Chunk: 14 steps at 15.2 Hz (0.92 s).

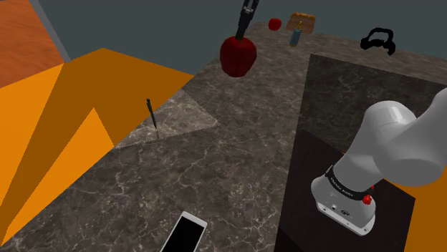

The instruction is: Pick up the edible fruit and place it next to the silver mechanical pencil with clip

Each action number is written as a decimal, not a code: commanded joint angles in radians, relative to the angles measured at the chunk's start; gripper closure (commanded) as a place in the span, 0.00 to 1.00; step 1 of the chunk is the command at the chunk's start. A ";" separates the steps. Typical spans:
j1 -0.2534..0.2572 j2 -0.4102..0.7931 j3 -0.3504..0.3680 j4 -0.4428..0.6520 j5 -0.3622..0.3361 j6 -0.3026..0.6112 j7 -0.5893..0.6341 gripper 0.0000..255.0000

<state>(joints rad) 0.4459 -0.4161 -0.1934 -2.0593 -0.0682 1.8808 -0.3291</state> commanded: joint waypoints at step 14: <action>0.115 0.305 0.204 0.293 0.009 -0.003 0.311 1.00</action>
<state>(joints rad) 0.5513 -0.1462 -0.0040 -1.8049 -0.0565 1.8836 -0.0437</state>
